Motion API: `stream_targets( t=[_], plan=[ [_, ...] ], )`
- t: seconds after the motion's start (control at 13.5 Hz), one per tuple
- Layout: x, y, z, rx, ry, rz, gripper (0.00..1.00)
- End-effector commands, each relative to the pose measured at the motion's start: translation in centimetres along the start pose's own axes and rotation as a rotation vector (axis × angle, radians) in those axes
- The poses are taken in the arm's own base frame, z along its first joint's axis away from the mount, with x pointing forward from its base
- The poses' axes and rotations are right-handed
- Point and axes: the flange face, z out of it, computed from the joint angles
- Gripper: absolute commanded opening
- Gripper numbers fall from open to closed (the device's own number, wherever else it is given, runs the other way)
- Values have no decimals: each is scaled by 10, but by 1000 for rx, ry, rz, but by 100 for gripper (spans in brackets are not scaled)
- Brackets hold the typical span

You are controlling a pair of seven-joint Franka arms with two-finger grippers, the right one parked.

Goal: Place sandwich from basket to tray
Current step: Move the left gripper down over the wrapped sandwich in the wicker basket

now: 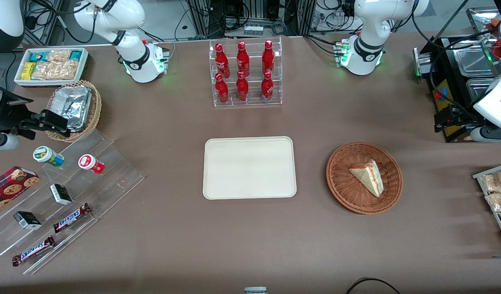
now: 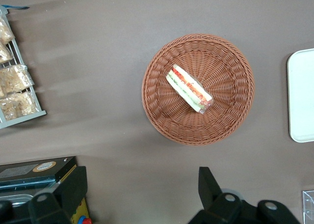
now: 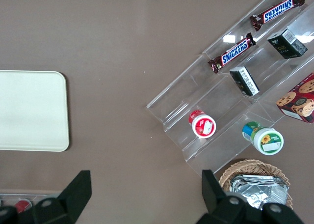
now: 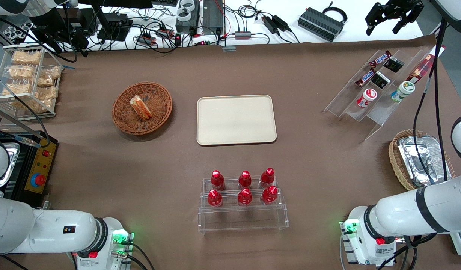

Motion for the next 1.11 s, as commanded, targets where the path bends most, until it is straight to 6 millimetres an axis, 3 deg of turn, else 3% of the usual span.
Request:
stream_targets(
  t=[0.0,0.22,0.67,0.96,1.04],
  plan=[
    [4,2,-7,-22,12,11,100],
    [15,2,9,-24,1,5,100],
    [72,14,106,-22,-16,-316,100],
    [83,17,158,-19,-51,-438,100],
    [83,31,166,-22,-43,-474,100]
  ],
)
